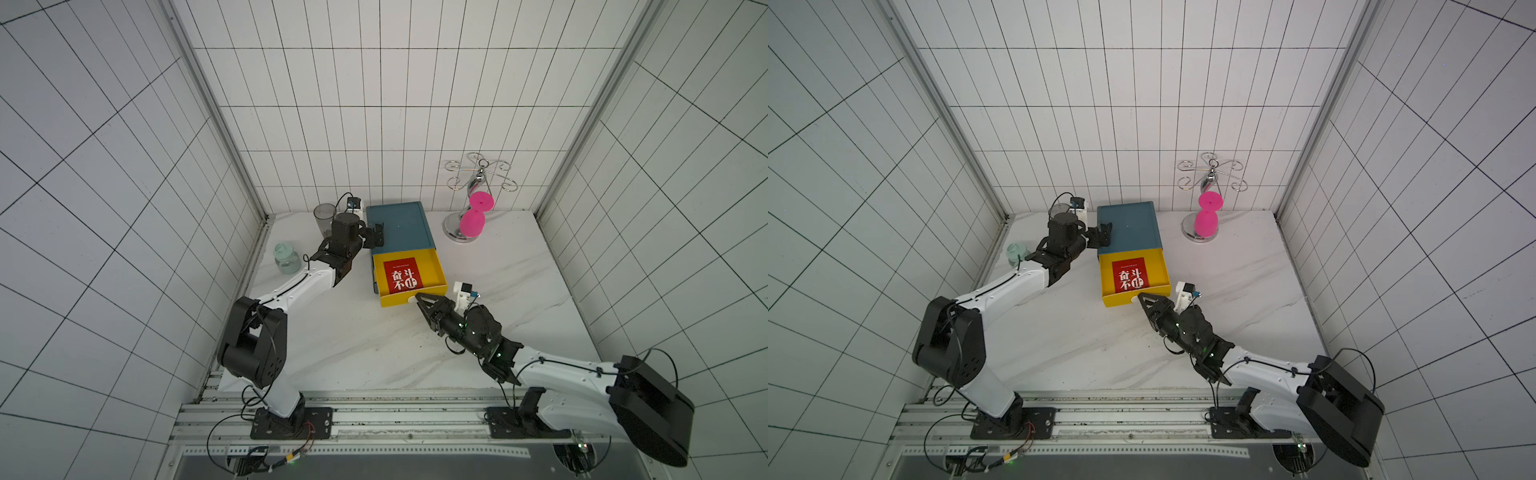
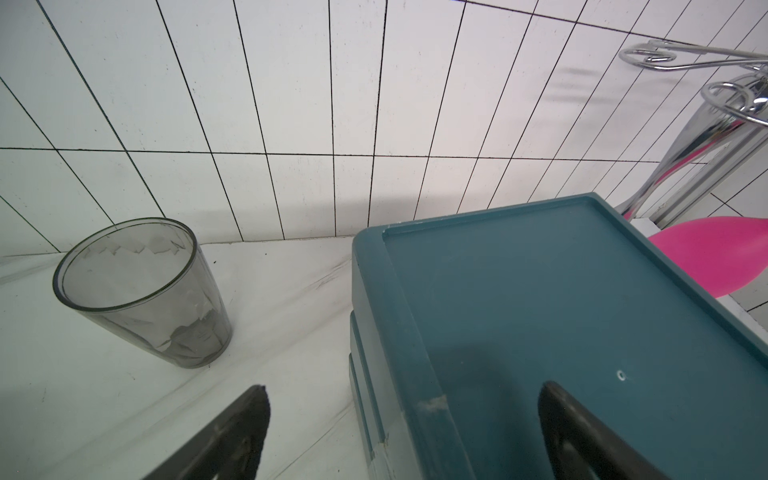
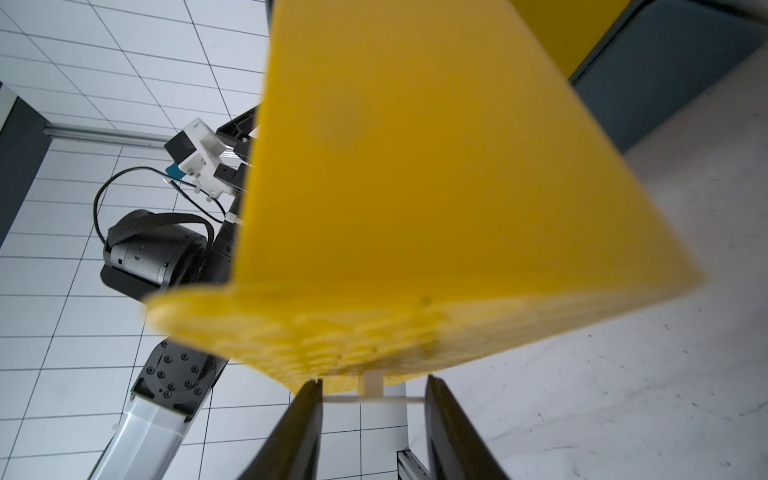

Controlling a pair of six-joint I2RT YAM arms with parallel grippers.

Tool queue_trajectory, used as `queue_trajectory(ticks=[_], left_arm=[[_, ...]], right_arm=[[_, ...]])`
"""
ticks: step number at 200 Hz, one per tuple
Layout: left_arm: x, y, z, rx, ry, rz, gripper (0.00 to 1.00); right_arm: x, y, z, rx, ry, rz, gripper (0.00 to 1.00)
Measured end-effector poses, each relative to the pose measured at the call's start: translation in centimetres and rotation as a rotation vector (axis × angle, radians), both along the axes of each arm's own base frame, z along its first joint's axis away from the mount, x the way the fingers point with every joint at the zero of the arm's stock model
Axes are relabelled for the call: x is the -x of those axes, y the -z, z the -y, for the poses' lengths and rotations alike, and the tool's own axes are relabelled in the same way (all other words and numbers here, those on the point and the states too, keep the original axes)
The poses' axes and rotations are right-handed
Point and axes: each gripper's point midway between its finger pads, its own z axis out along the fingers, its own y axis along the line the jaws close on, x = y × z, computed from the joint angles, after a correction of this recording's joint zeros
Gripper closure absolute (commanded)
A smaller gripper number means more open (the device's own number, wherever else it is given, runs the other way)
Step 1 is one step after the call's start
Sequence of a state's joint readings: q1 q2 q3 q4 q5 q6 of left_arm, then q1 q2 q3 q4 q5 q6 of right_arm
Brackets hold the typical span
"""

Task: Take the postcards out of the drawer
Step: Open the drawer in the storage box.

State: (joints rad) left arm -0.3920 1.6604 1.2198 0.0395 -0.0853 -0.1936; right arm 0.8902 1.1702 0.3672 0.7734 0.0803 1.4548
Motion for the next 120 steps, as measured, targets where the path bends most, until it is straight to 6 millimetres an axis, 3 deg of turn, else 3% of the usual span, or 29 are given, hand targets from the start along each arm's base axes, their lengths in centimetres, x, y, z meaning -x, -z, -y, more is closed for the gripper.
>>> queue_trajectory(ticks=[71,93,120], left_arm=[[0.4,-0.6,-0.2,0.002,-0.003,-0.018,0.01],[0.7,-2.5,-0.3,0.019,-0.004,0.011,0.01],[1.2,-6.2,-0.5,0.051,-0.004,0.078,0.01]], right_arm=[[0.7,0.5,1.8,0.088,0.027,-0.016,0.35],[1.2,0.8,2.7,0.146,0.033,-0.022,0.34],[1.8,1.2,3.7,0.261,0.024,-0.034,0.33]])
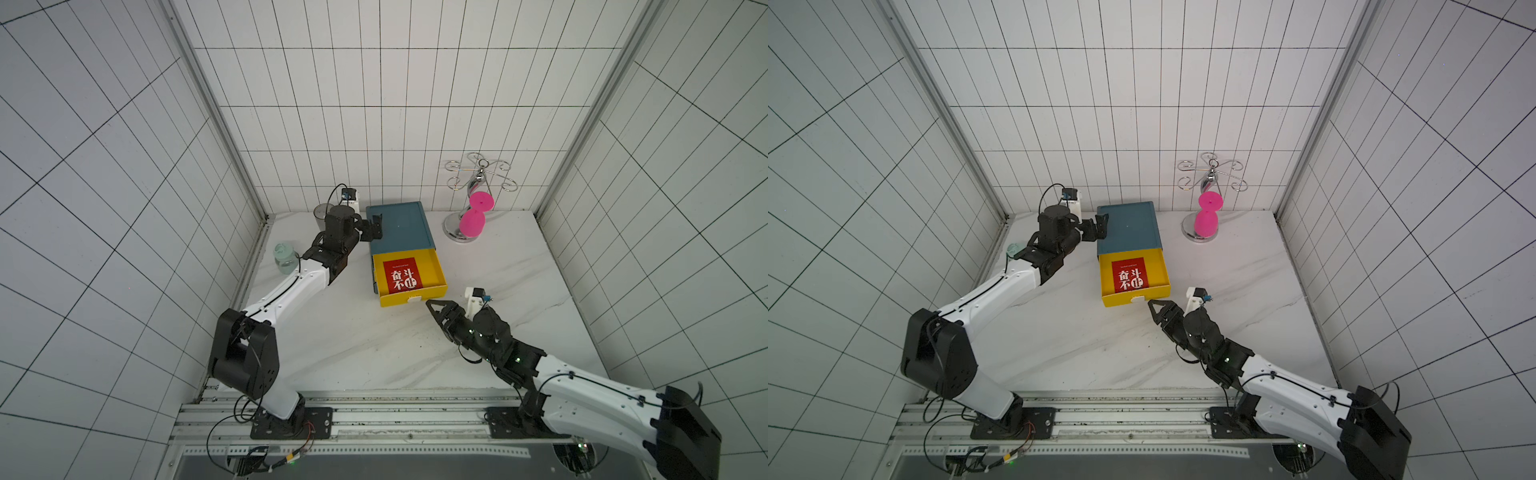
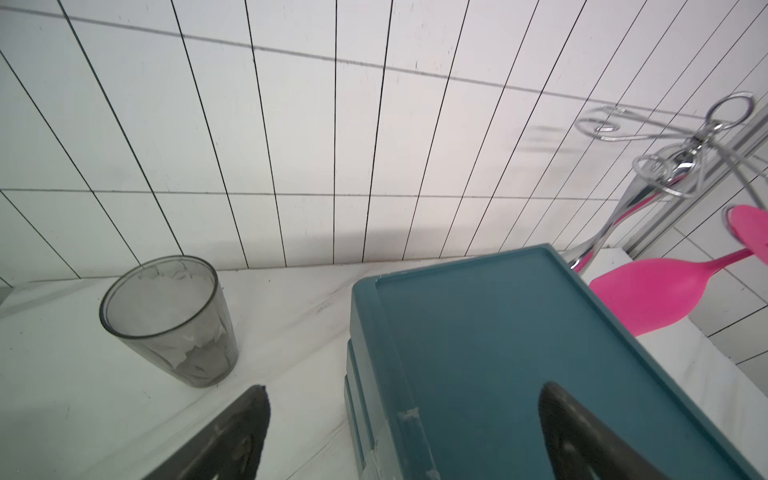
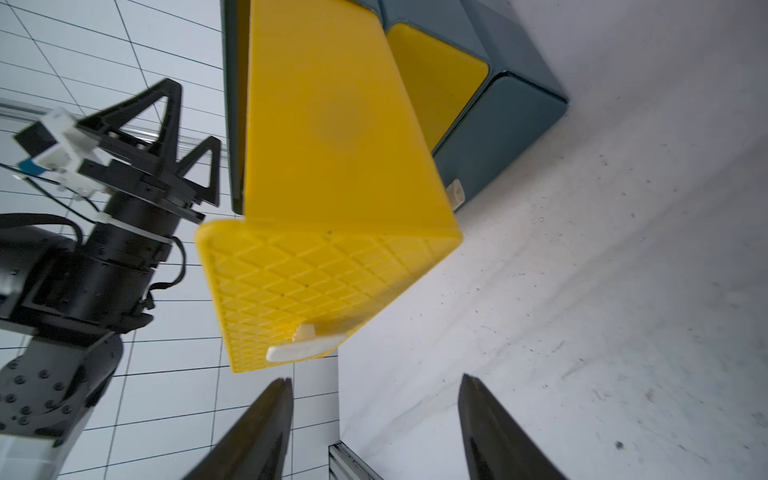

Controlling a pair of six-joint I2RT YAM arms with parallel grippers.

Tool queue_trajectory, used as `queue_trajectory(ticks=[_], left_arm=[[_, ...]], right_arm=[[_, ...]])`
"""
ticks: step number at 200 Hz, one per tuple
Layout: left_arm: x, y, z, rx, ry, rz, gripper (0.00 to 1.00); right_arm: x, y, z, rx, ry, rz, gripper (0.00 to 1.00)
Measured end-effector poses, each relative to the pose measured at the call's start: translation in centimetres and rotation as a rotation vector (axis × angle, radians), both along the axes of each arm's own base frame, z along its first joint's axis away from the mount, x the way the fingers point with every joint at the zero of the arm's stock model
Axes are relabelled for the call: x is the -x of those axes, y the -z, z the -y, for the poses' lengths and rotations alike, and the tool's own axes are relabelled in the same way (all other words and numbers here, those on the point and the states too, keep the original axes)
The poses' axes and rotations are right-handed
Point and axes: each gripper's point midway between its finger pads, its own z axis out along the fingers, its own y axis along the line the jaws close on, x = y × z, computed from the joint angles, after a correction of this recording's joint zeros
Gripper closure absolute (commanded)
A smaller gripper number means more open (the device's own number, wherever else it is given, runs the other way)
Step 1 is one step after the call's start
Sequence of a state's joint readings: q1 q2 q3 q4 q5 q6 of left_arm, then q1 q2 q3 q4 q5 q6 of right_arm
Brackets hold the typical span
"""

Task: Take the postcards out of the drawer
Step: Open the drawer in the storage box, then pick up the postcard from the drawer.

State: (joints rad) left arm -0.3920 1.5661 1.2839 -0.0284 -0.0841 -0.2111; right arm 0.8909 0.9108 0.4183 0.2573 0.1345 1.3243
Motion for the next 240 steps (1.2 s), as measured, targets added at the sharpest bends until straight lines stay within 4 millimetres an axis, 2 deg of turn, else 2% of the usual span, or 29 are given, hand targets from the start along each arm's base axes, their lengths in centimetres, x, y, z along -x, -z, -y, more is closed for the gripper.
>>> queue_trajectory(ticks=[30,63,89,105,121,141,158,202,240], left_arm=[[1.4,-4.1,-0.6,0.034,-0.002,0.064,0.01],[4.0,-6.2,-1.7,0.085,-0.013,0.076,0.01],[6.0,-4.7,-2.5,0.109,-0.025,0.018,0.02],[7.0,-2.6,-2.8,0.106,-0.032,-0.048,0.02],[8.1,-0.2,-3.1,0.095,-0.036,-0.115,0.02],[9.9,2.6,-3.5,0.091,-0.039,-0.194,0.06],[11.2,3.8,-3.7,0.099,-0.032,-0.24,0.07],[14.7,3.8,-3.8,0.143,0.001,-0.248,0.07],[16.9,4.1,-3.9,0.178,0.026,-0.246,0.08]], right_arm=[[0.6,-2.7,1.3,0.113,-0.011,0.038,0.33],[0.9,-7.1,2.8,0.251,-0.024,0.11,0.28],[0.2,-11.2,2.3,0.403,-0.069,0.152,0.22],[-0.8,-13.4,1.1,0.491,-0.111,0.186,0.18],[-1.9,-14.5,0.2,0.571,-0.144,0.21,0.16],[-3.1,-14.3,-0.8,0.668,-0.194,0.212,0.15],[-4.2,-12.9,-1.2,0.731,-0.238,0.18,0.15],[-6.1,-9.0,-1.6,0.83,-0.331,0.074,0.16],[-6.7,-7.9,-2.8,0.848,-0.406,0.04,0.21]])
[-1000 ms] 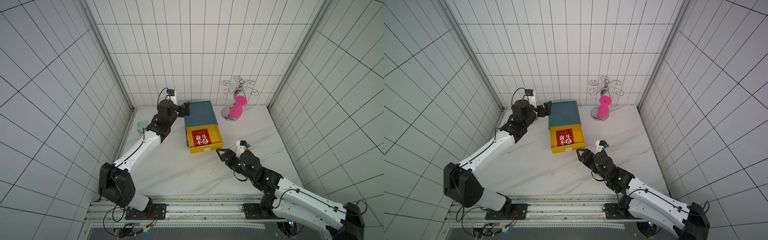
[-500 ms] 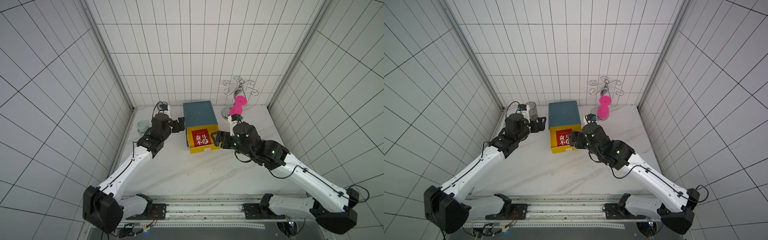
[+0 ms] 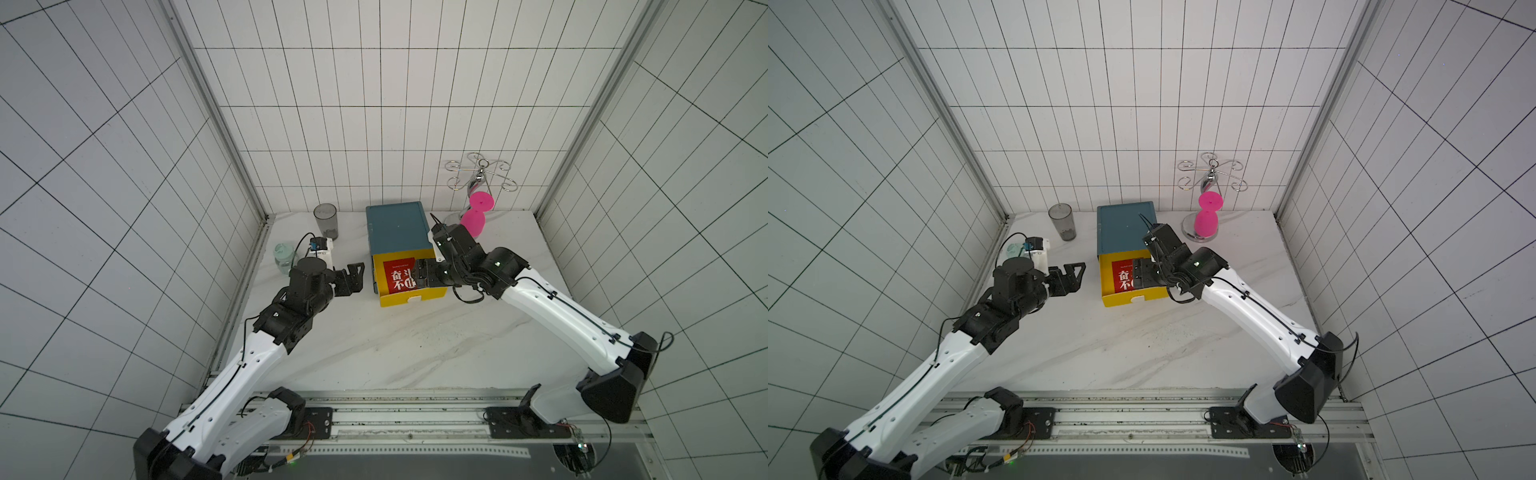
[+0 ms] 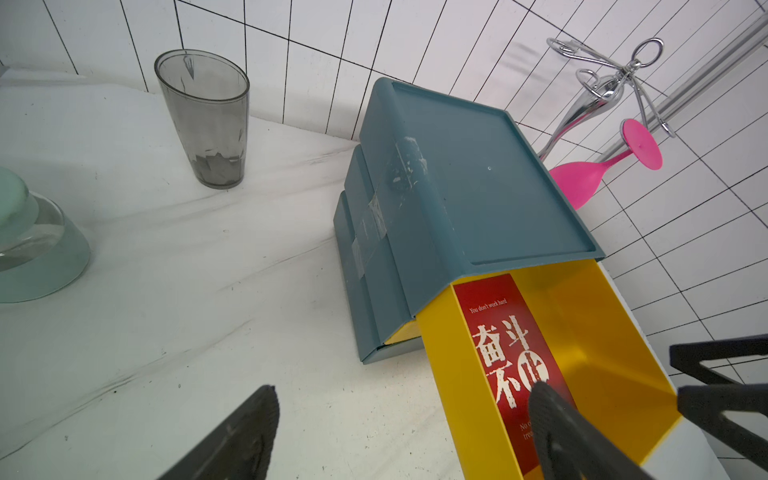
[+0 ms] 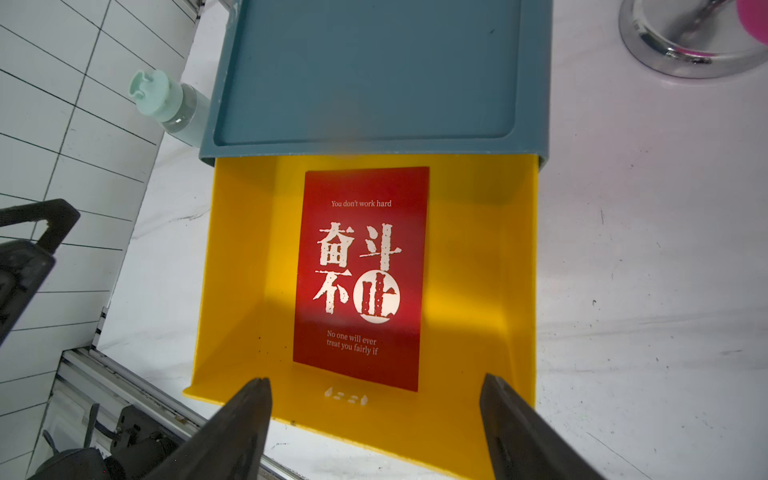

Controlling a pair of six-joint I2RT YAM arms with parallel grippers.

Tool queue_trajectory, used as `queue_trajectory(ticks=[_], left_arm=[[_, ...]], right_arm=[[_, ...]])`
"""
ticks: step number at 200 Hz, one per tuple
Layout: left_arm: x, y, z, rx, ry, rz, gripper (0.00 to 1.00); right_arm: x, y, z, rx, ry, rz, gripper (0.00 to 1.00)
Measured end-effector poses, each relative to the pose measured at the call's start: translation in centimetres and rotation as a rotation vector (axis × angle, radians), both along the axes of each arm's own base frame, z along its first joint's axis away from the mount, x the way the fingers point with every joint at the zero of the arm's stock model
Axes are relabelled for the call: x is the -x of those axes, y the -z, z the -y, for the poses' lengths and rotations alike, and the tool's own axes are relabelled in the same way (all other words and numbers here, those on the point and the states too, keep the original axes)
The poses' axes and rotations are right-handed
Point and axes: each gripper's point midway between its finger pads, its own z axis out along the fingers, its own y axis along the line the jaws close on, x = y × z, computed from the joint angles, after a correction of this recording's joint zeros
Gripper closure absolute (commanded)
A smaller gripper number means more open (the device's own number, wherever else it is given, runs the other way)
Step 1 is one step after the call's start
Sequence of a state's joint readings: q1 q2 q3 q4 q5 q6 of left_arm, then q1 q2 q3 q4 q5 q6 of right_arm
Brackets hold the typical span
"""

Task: Take the postcards out of the drawer
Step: Pick up the postcard from the drawer.

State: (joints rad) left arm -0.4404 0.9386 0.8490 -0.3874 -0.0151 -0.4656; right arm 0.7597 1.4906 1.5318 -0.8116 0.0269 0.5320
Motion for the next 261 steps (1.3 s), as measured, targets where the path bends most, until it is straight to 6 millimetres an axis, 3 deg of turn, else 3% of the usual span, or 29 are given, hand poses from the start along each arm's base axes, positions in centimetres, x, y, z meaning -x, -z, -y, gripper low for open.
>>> queue_trajectory(ticks=[75,136,202,261], left_arm=[[0.9,1.1,0.9,0.028,0.055,-0.043,0.08],[1.2,2.4,3.5,0.064,0.157,-0.101,0.08],[1.3,2.4,4.5,0.083,0.2,-0.11,0.08],[1.1,3.9,5.6,0.092,0.241,-0.16,0.08]], right_arm=[[-0.7,2.8,-2.2,0.041,-0.054,-0.102,0.23],[-1.4,4.2,-2.7,0.079,-0.049,-0.136,0.22],[-2.2,5.7,-2.2,0.106,-0.026,-0.166,0.21],[-3.0,6.3,-1.6,0.103,-0.006,-0.181,0.21]])
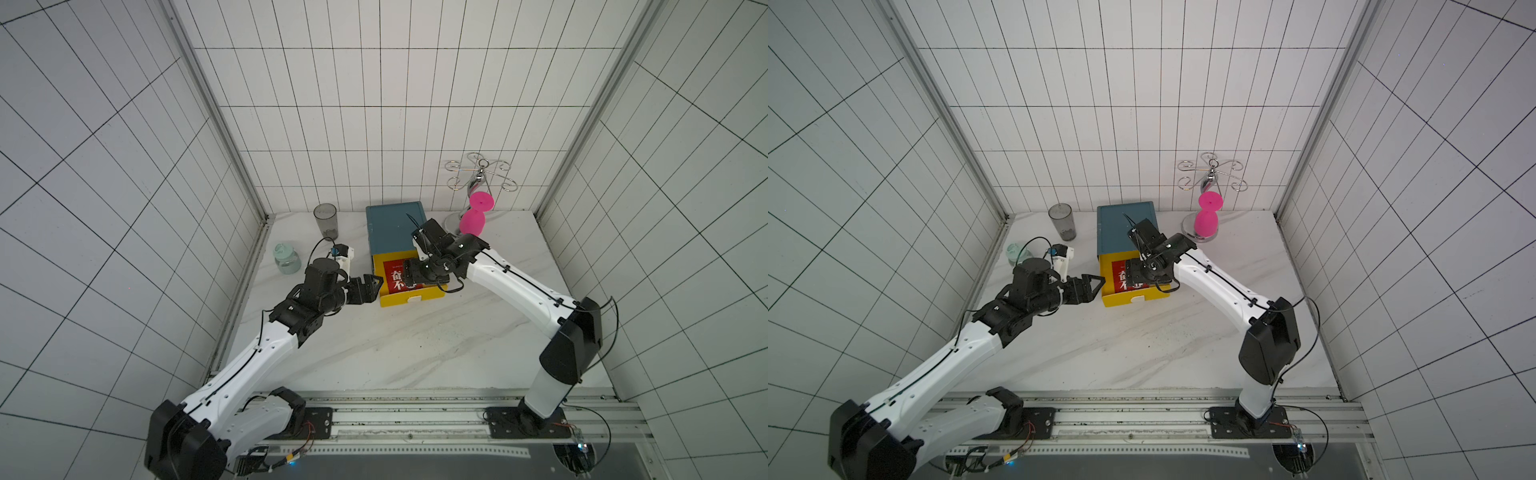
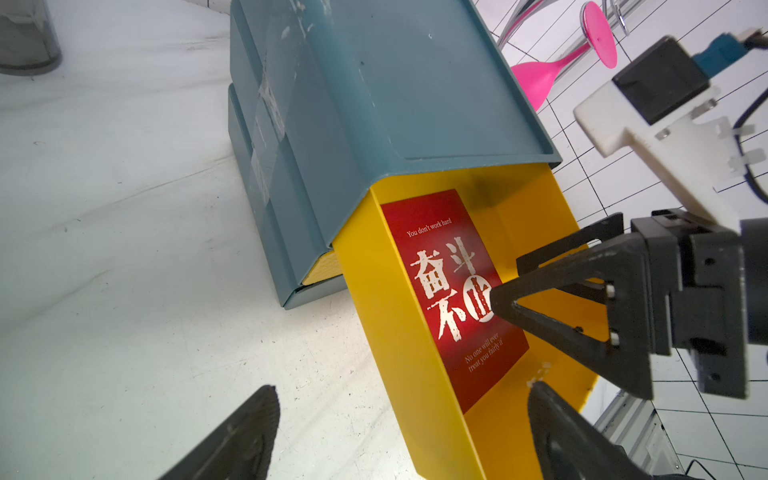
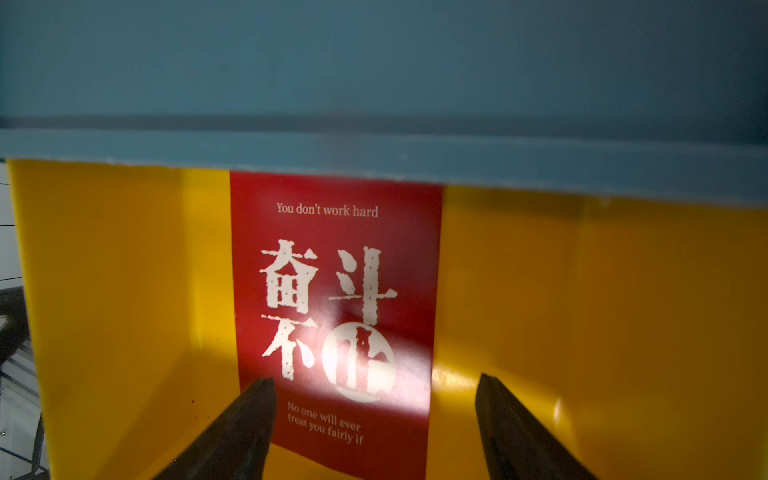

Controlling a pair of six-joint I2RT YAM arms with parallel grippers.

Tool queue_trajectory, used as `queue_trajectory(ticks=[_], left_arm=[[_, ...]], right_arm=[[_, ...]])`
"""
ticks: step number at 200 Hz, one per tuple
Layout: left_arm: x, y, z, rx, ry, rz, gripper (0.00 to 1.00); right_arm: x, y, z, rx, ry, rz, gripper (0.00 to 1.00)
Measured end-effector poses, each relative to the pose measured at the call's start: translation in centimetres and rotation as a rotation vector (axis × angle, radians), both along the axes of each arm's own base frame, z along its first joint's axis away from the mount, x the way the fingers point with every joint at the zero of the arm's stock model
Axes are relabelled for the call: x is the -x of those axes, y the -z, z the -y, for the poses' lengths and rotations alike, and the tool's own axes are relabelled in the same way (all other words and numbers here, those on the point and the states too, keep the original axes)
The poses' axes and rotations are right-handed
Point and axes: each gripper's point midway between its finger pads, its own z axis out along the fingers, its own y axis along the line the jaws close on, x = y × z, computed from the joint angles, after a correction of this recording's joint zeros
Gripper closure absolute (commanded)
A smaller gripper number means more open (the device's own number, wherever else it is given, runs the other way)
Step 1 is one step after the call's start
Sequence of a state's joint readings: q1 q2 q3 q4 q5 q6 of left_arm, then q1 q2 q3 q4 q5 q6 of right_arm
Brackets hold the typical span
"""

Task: Take the postcards out of the drawer
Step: Pick up the postcard from the drawer.

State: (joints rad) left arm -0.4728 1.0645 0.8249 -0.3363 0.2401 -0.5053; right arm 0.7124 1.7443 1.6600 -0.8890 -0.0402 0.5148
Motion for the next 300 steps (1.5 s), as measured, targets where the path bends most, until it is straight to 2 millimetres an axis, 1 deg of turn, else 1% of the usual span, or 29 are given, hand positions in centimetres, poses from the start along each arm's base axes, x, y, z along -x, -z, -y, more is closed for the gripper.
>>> queue_trajectory(ticks=[52,95,146,188,232,300], left_arm=[[0.0,0.7,0.8,0.011,0.035,-0.029,0.08],[0.1,0.8,1.2,0.019,0.05,-0.033,0.09],[0.1,0.8,1.5,0.027,0.065,-0.038,0.09],[0.1,0.9,1.9,0.04,0.07,-0.045,0.09],[-0.1,0.3,2.2,0.062,0.07,-0.028,0.09],[-0.2,0.1,2.3,0.066,0.07,-0.021,0.09]], right_arm=[[-0.9,0.0,-0.7,-0.052,0.001,-0.001,0.21],[-1.4,0.8,-1.4,-0.077,-0.007,-0.018,0.21],[-1.6,0.3,-2.6,-0.139,-0.025,-0.017,0.21],[-2.0,0.4,-3.5,-0.207,-0.038,-0.018,0.21],[-2.4,-0.1,-3.5,-0.279,-0.027,-0.01,0.21],[-2.8,-0.4,-3.8,-0.359,-0.026,-0.021,0.22]])
